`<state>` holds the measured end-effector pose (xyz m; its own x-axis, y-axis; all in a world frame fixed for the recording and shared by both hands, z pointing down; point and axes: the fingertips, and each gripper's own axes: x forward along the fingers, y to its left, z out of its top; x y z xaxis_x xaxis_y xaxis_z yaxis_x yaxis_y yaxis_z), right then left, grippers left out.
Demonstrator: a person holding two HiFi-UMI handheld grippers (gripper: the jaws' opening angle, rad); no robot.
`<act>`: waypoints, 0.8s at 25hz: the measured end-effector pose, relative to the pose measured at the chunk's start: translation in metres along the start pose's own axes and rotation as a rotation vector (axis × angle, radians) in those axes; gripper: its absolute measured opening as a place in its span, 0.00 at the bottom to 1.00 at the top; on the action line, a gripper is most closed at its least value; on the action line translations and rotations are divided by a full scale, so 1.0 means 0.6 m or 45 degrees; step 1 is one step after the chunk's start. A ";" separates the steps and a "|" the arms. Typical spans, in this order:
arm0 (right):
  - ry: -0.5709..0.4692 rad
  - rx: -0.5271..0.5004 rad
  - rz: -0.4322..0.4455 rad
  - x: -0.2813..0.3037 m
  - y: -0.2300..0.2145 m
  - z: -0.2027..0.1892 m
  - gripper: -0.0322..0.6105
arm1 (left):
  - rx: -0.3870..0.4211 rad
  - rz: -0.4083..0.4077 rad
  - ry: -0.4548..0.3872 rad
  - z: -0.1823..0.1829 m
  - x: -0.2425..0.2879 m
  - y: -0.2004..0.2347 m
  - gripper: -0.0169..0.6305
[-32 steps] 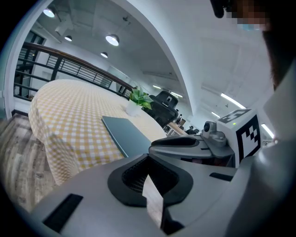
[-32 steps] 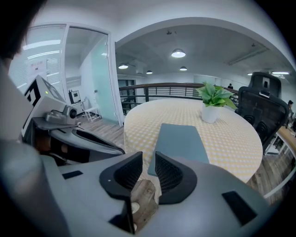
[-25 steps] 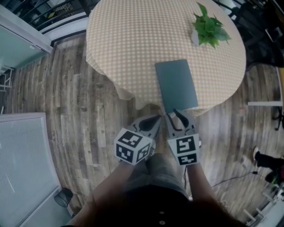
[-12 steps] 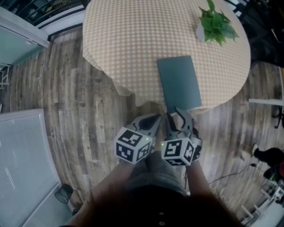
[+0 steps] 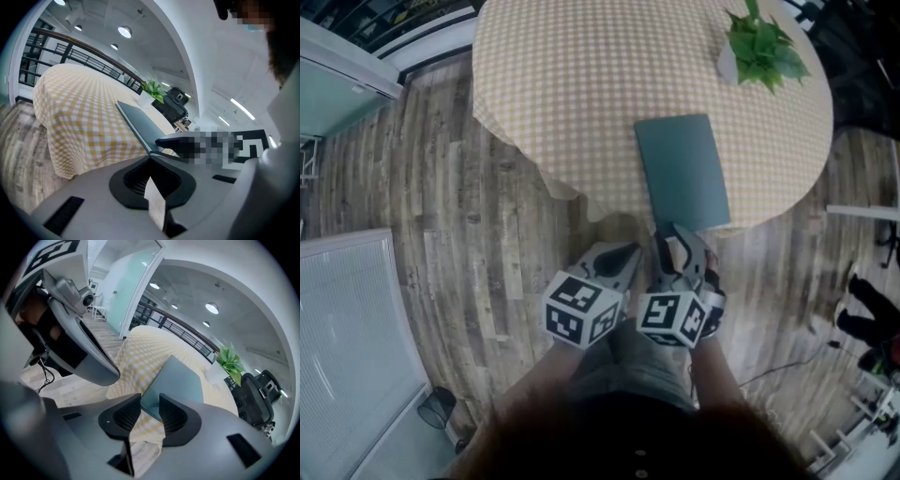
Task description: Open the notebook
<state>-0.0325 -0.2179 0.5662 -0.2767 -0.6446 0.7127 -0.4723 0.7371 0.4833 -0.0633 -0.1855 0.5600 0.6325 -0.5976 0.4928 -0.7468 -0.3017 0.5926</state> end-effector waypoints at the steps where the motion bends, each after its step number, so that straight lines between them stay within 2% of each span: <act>1: 0.002 0.010 -0.002 0.000 0.000 0.001 0.24 | -0.001 0.000 -0.001 -0.001 -0.001 0.000 0.04; 4: 0.008 0.046 0.014 0.000 0.000 0.003 0.24 | -0.008 -0.002 0.003 -0.005 -0.002 0.000 0.04; 9: -0.015 0.145 0.074 -0.005 0.000 0.007 0.17 | -0.002 -0.007 0.006 -0.006 -0.004 -0.002 0.04; 20: -0.036 0.325 0.196 -0.012 -0.006 0.015 0.12 | 0.029 -0.027 0.002 0.019 -0.006 -0.007 0.04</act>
<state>-0.0364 -0.2179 0.5548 -0.3833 -0.5371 0.7514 -0.6168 0.7544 0.2246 -0.0649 -0.1906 0.5481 0.6486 -0.5899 0.4809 -0.7376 -0.3315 0.5883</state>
